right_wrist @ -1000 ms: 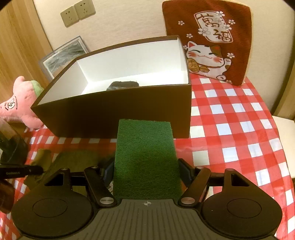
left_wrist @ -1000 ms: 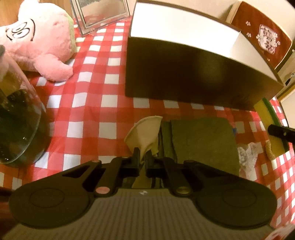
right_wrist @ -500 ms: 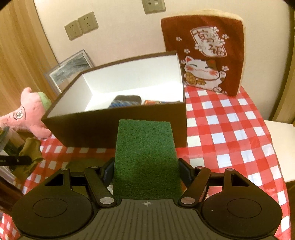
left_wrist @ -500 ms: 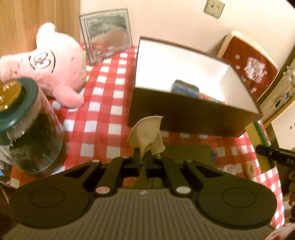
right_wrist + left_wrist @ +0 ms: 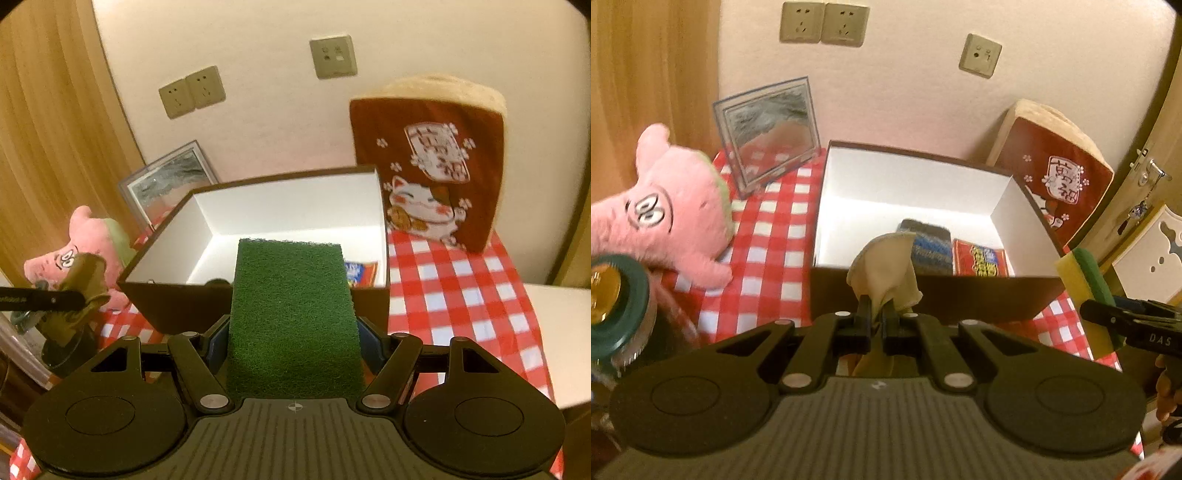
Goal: Organize soft objects
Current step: 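Lift and carry beige glove with left tool while right tool carries sponge to box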
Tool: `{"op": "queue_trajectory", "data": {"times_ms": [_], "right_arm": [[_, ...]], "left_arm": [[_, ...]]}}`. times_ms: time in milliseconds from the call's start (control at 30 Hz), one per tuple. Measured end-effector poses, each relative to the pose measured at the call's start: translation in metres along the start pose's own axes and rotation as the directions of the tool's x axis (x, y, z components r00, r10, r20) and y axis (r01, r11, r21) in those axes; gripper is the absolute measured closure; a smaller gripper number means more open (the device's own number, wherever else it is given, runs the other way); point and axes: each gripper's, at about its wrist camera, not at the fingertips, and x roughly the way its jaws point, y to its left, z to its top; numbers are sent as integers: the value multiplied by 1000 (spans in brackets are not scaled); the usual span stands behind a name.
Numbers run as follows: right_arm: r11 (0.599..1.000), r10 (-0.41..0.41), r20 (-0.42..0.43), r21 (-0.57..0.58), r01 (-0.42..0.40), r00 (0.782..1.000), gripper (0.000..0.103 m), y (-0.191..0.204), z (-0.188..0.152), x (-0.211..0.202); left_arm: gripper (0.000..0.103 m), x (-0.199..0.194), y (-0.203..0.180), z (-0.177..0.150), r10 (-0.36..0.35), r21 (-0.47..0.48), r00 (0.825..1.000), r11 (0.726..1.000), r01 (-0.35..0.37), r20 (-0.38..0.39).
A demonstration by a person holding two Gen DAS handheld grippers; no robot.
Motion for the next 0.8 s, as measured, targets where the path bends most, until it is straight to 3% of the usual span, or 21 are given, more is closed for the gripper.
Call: {"op": "queue_trajectory", "data": {"times_ms": [433, 800], "right_arm": [[999, 1, 49, -51, 1, 999, 33, -2, 60, 32], [998, -17, 28, -60, 18, 999, 33, -15, 96, 83]], "left_arm": [[99, 47, -25, 61, 21, 72, 1000, 997, -23, 19], [99, 104, -27, 89, 56, 132, 998, 990, -50, -38]]}}
